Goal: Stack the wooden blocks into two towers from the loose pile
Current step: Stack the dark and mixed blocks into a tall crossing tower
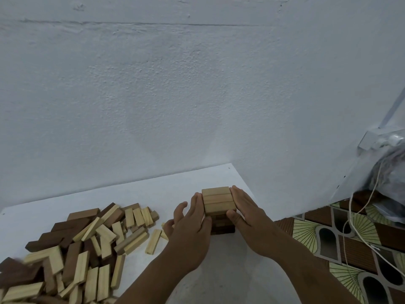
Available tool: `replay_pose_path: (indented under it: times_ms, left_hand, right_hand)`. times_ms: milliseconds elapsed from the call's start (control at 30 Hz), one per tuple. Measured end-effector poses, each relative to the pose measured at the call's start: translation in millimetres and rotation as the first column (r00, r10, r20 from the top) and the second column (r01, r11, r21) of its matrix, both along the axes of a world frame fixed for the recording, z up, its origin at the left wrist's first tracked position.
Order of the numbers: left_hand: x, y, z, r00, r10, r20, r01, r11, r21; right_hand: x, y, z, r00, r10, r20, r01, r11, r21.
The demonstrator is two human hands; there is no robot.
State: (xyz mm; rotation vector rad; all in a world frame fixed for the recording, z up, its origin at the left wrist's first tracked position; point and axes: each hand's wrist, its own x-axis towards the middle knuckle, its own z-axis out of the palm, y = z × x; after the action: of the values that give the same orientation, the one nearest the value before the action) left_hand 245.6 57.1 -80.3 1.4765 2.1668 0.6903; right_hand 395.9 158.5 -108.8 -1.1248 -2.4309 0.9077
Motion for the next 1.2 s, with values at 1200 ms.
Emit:
replay_pose_path:
  times_ms: [1200]
  left_hand:
    - [-103.0, -164.7, 6.9, 0.988, 0.144, 0.063, -0.156, 0.953, 0.258]
  right_hand:
    - [-92.9, -133.8, 16.7, 0.918, 0.392, -0.055, -0.362, 0.888, 0.283]
